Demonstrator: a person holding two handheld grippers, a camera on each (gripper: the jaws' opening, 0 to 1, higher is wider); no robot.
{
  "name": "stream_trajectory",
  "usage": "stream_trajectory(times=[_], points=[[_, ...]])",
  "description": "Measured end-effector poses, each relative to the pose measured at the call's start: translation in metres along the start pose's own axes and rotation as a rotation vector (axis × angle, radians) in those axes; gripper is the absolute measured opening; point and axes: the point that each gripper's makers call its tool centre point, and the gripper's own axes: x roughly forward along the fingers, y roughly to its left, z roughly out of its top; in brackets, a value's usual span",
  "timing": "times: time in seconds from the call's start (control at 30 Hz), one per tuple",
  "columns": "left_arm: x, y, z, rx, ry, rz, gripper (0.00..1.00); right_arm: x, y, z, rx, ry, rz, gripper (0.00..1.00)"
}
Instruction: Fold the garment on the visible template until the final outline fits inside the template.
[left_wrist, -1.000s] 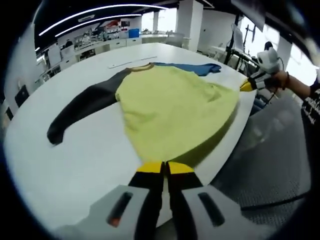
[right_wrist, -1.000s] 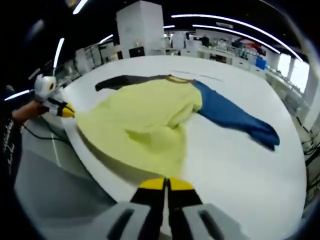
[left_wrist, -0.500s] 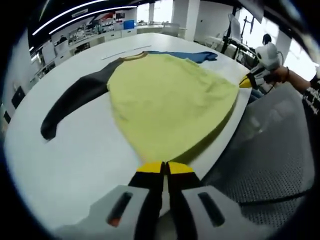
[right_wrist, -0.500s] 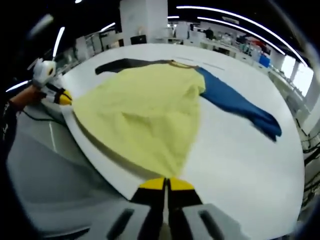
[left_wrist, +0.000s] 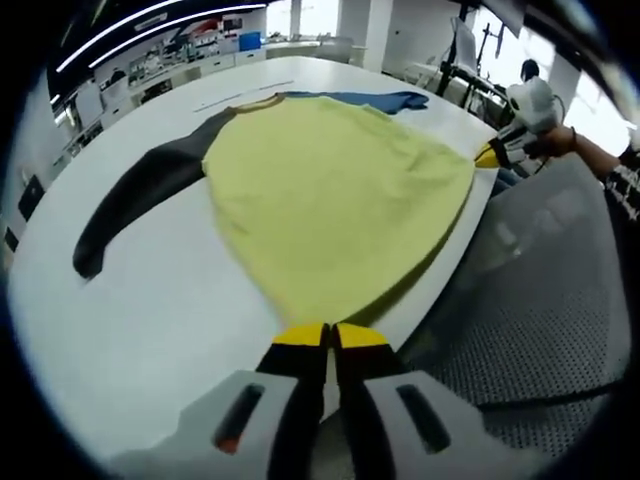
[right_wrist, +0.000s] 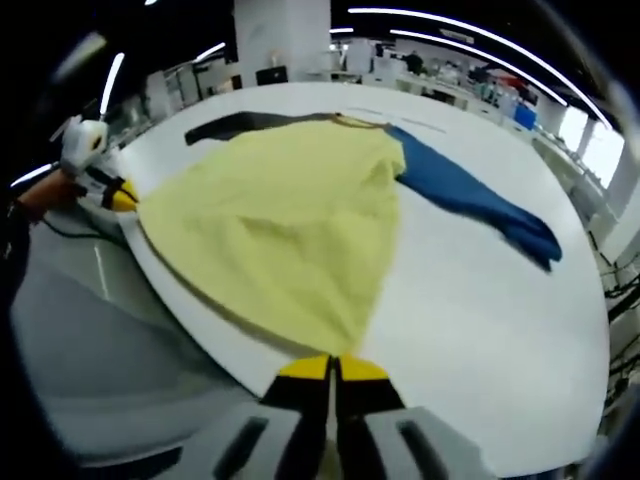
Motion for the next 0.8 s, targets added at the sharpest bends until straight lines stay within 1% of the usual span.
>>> stream_trajectory(times=[0.1,0.17,0.27,0.37,0.4,0.47,0.53,0.6,0.63,0.67,0.7,0.73,0.77,0.8], points=[[-0.001,0.0,-0.001,-0.002,0.003,-0.002,0.01,0.0,-0.001,-0.003,0.012,0.017,0.002,0.0],[-0.002,-0.001,-0.004,-0.002,0.019,-0.006,0.01,-0.004,0.0,-0.003,0.039,0.021,0.007,0.0],[-0.005,-0.001,-0.005,0.003,0.02,-0.006,0.02,-0.007,-0.006,-0.001,0.07,0.005,0.0,0.0],[-0.007,-0.003,-0.005,-0.015,0.02,-0.015,0.05,-0.014,-0.009,0.004,0.111,-0.013,-0.003,0.05],[-0.007,-0.003,-0.005,-0.015,0.02,-0.017,0.06,-0.015,-0.009,0.004,0.127,-0.017,-0.004,0.08],[-0.007,-0.002,-0.005,-0.017,0.02,-0.011,0.11,-0.016,-0.011,0.007,0.151,-0.036,-0.01,0.12],[-0.009,0.002,-0.001,-0.035,0.001,0.009,0.23,-0.019,-0.013,0.013,0.182,-0.064,-0.01,0.17],[-0.008,0.005,0.005,-0.062,-0.032,0.012,0.29,-0.021,-0.014,0.019,0.221,-0.095,-0.001,0.23],[-0.009,0.005,0.011,-0.103,-0.066,0.007,0.31,-0.021,-0.016,0.021,0.226,-0.106,0.001,0.26],[-0.009,0.005,0.014,-0.122,-0.083,0.001,0.34,-0.023,-0.016,0.023,0.217,-0.114,0.002,0.33],[-0.01,0.006,0.018,-0.155,-0.107,0.002,0.4,-0.023,-0.017,0.025,0.216,-0.12,-0.002,0.38],[-0.01,0.007,0.021,-0.17,-0.122,0.003,0.44,-0.024,-0.018,0.027,0.209,-0.127,-0.011,0.44],[-0.011,0.006,0.023,-0.166,-0.128,-0.003,0.46,-0.024,-0.021,0.029,0.194,-0.136,-0.023,0.49],[-0.013,0.004,0.027,-0.177,-0.143,-0.006,0.48,-0.025,-0.022,0.03,0.19,-0.139,-0.028,0.52]])
